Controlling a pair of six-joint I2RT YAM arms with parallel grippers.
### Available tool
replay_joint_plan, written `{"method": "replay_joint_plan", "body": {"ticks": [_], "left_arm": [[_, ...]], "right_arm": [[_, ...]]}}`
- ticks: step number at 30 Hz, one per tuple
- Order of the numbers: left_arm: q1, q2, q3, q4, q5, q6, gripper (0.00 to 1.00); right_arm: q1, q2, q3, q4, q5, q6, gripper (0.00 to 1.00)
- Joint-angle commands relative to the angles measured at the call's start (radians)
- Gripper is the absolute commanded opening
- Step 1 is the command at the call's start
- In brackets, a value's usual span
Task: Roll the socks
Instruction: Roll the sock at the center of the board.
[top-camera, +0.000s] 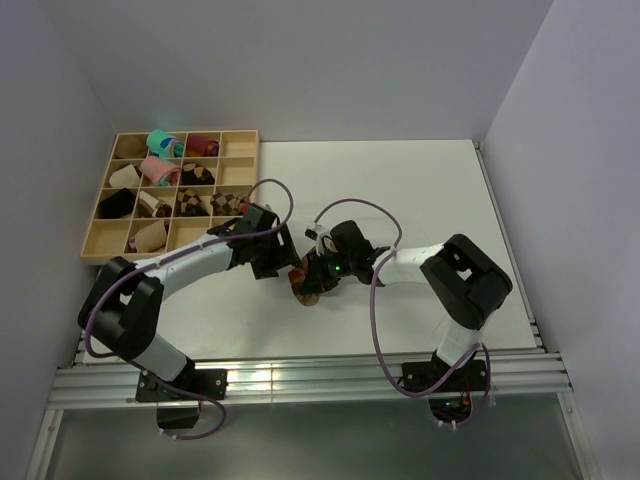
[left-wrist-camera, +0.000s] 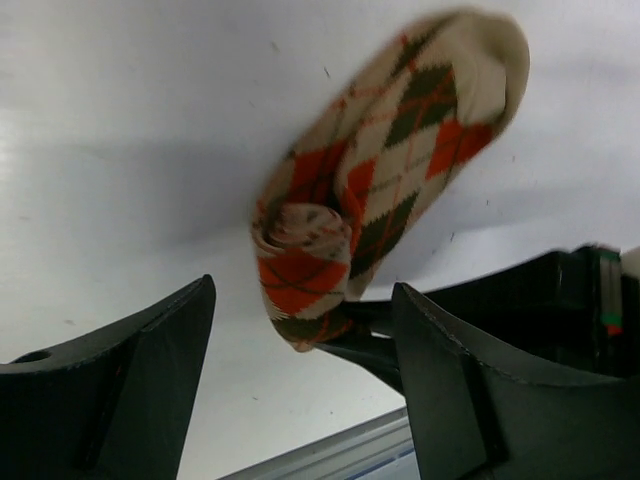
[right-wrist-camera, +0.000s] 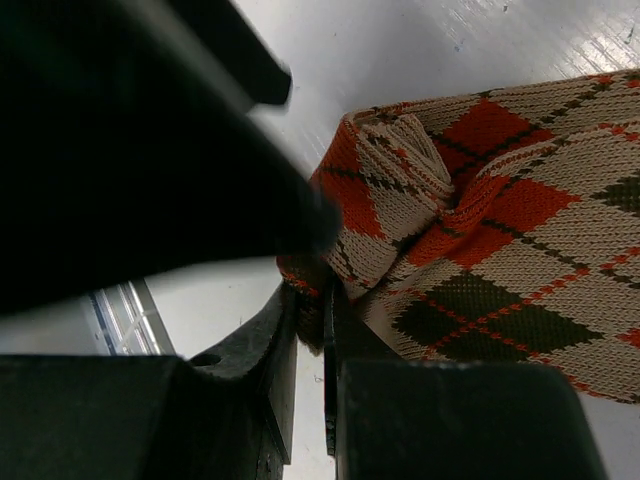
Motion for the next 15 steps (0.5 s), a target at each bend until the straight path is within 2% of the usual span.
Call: {"method": "replay_joint_plan", "body": {"ticks": [1, 9, 15], "left_arm": [[-0.045, 0.010, -0.004, 0.071, 0.020, -0.040, 0.75], [-0.058, 0.108, 0.022, 0.071, -0.005, -0.009, 0.72], [-0.059, 0.150, 0.034, 0.033, -0.034, 0.003, 0.65]], "right_arm": [[-0.005, 0.031, -0.012, -0.064, -0.015, -0.025, 0.00], [-0.014, 0.031, -0.003, -0.073, -0.030, -0.037, 0.00], [-0.014, 0.023, 0.010, -0.095, -0.015, -0.051, 0.00]]}}
